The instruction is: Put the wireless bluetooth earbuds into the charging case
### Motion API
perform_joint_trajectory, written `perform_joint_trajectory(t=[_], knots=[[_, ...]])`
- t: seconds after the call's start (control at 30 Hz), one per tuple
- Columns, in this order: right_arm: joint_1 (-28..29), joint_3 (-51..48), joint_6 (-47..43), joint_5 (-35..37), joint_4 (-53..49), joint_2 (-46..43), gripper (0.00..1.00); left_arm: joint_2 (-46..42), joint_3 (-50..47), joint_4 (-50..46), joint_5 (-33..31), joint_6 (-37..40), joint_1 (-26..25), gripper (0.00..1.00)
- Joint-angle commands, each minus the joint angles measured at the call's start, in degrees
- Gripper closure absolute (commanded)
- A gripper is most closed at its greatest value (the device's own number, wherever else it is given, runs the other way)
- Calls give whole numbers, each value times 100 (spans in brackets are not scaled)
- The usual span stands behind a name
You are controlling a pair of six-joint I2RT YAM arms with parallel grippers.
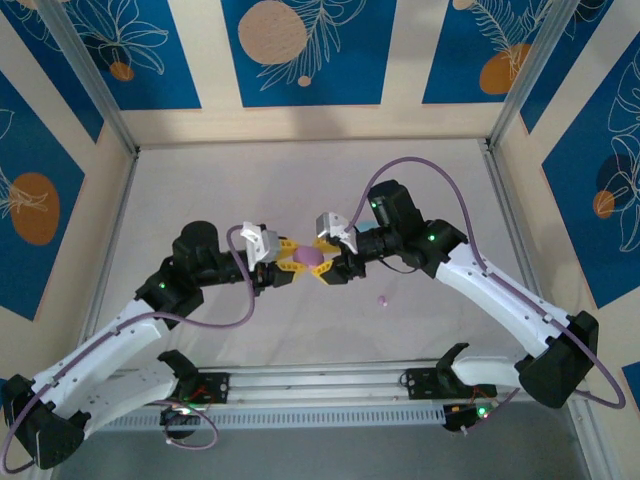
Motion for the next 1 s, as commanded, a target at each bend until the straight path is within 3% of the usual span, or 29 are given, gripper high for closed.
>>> perform_joint_trajectory(t=[0.0,0.13,0.4,0.6,0.97], knots=[[-26,-76,56,-150,25,-103,50,-61,-48,385,18,-144,22,76],[-38,-46,160,-180,151,-155,56,-65,-39,330,23,-141,29,76],[-53,-54,244,40,348,-239,51,-78,3,189,14,-93,27,75],[-57,-87,166,78,230,-217,58,-67,31,190,-10,-92,22,75],[-85,-134,116,170,206,-309,53,-60,31,190,-23,-93,28,75]])
